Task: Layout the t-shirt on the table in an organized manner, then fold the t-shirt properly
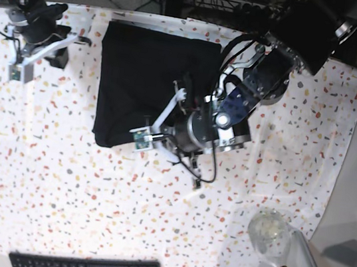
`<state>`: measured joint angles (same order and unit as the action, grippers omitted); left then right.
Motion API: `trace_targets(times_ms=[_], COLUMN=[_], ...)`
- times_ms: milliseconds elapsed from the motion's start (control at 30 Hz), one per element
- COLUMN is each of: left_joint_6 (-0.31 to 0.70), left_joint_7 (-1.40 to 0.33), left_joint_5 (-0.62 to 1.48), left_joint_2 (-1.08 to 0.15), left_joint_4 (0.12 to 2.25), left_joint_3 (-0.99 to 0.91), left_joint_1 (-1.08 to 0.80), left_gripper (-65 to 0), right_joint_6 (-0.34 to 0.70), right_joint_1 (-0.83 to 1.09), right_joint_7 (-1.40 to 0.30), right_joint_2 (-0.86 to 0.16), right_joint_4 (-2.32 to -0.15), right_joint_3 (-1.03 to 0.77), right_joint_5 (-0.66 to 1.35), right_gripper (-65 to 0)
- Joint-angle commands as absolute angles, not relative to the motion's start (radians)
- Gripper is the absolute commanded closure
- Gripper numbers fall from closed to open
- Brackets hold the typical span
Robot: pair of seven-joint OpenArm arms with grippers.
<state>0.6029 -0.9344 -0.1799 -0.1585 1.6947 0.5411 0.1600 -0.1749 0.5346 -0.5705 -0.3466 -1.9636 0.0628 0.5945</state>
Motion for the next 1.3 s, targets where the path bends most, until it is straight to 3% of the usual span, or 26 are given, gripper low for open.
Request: trace_targets(times_ms=[0, 333, 567, 800, 1033, 1267], left_joint_6=[0.599, 0.596, 0.596, 0.596, 0.599, 0.599], left_joint_7=[-0.928, -0.734, -0.73, -0.73, -0.737, -0.733], left_joint_5=[-0.179, -0.179, -0.179, -0.177, -0.174, -0.174], left_joint_2=[-0.153, -0.2, -0.199, -0.199, -0.202, -0.282], left_joint_4=[1.742, 1.768, 1.627, 1.632, 1.891, 1.986], left_joint_3=[0.499, 0.437, 0.437, 0.42, 0.237, 0.021], left_joint_1=[0.133, -0.162, -0.166, -0.16, -0.211, -0.443], left_gripper=[0.0, 0.0, 0.0, 0.0, 0.0, 0.0], right_joint_6=[-0.174, -0.176, -0.176, -0.176, -0.18, -0.18], right_joint_1=[0.535, 0.42, 0.401, 0.406, 0.579, 0.908], right_joint_7=[-0.559, -0.558, -0.549, -0.476, -0.479, -0.478], right_joint_2=[-0.355, -0.346, -0.245, -0.234, -0.275, -0.274], right_joint_4=[-1.982, -1.948, -1.776, -1.719, -1.936, -2.003], right_joint_3=[0.104, 0.378, 0.398, 0.397, 0.285, 0.065], right_joint_5=[0.596, 0.515, 0.377, 0.36, 0.358, 0.358], right_gripper=[0.0, 0.0, 0.0, 0.0, 0.0, 0.0])
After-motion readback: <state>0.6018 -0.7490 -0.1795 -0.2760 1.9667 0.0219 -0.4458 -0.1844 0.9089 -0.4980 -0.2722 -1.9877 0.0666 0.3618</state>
